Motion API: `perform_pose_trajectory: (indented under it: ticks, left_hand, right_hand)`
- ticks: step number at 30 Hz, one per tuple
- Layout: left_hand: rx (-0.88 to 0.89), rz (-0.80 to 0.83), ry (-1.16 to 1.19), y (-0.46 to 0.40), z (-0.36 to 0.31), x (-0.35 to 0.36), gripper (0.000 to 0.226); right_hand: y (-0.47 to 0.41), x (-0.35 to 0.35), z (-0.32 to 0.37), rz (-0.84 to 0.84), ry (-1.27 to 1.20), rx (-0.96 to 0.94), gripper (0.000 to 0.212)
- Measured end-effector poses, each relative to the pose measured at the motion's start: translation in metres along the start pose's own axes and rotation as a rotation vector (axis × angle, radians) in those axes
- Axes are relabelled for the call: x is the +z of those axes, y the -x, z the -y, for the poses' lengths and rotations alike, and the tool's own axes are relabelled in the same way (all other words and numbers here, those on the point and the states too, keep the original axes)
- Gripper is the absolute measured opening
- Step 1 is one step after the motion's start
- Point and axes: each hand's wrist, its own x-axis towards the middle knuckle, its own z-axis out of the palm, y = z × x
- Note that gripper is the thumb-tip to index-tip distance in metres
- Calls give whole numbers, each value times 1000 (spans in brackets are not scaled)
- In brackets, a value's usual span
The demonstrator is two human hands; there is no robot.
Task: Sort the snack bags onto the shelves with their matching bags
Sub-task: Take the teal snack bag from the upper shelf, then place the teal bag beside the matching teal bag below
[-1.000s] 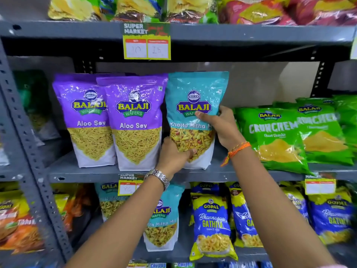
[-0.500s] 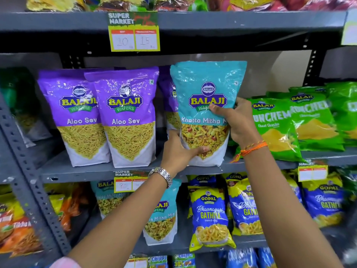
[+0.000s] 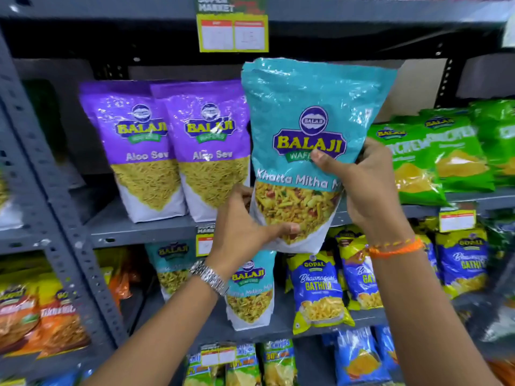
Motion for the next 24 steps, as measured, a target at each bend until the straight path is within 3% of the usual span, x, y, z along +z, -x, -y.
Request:
perform_pose_trajectory:
  ticks: [7, 12, 16, 20, 24]
  left_hand:
    - [-82, -67, -39, 74, 49, -86, 78]
    - [-263, -92, -95, 125, 107, -126, 86]
    - [-437, -105, -89, 161, 156, -135, 88]
    - [-589, -104, -58, 187, 215, -133, 109]
    - [-682, -39, -38, 199, 276, -125, 102]
  right_hand:
    - [80, 65, -31, 103, -39, 94, 36]
    - [130, 103, -78, 191, 8, 210, 32]
    - [168, 123, -141, 224, 167, 304, 30]
    - [201, 132, -196, 239, 268, 387, 31]
    - [222, 137, -245, 262, 330, 471, 37]
